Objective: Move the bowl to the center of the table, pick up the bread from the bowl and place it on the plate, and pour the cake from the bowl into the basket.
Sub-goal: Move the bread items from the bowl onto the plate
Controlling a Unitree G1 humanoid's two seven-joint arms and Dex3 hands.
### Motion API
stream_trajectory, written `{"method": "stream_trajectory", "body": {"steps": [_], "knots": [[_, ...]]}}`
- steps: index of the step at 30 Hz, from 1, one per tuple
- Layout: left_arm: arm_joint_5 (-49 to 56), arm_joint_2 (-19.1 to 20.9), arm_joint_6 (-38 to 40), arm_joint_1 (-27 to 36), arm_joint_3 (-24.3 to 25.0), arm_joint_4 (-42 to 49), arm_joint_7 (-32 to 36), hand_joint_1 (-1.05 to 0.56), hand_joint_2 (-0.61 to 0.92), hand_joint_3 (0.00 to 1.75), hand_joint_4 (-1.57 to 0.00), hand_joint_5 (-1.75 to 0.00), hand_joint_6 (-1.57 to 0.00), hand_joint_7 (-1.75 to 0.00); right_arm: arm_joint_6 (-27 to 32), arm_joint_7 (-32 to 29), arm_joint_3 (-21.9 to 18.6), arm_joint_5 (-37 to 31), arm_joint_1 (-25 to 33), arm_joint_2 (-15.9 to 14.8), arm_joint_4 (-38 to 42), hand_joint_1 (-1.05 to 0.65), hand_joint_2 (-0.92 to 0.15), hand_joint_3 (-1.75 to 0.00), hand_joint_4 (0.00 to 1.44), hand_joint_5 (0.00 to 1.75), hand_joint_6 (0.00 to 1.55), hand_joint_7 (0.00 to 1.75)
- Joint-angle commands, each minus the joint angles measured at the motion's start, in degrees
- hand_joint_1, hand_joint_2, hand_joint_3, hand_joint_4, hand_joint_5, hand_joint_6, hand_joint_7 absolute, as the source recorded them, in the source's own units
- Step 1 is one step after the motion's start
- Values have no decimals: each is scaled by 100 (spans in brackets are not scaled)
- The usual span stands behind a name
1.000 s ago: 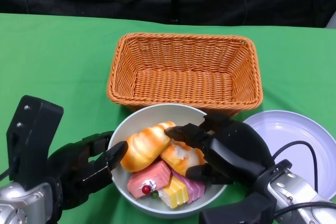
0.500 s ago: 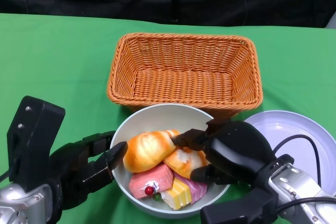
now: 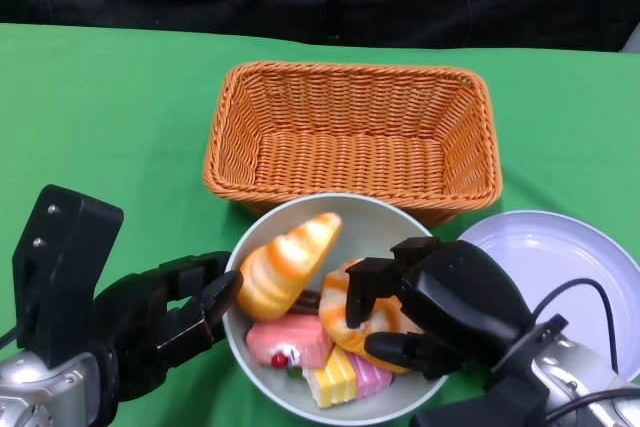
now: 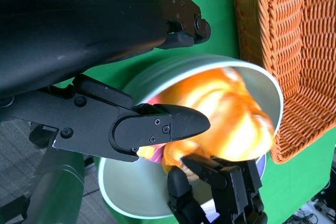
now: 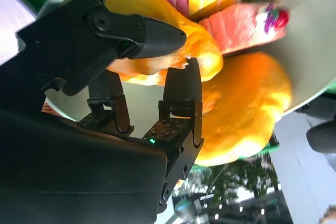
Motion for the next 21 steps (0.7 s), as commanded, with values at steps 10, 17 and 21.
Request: {"method": "stream_trajectory", "body": {"steps": [10,17,21], "knots": [[-10,25,-90,13,45,-30,15,-62,92,48,0,-48,-24,-2,-524,-536,-204,195,30,-10,211,-20,-31,-145,100,175,76,175],[-42,1,-60,15,75,-36,21,-61,92,49,0,-48,-24,-2,-771,-800,-311,234,2,78,160,-17,-24,-151,103,175,78,175],[-34,10,-52,12,56,-43,23,-61,92,49,0,-47,-24,-2,-853,-808,-389,307,4,116,-3,-17,-24,-152,103,175,78,175]]}}
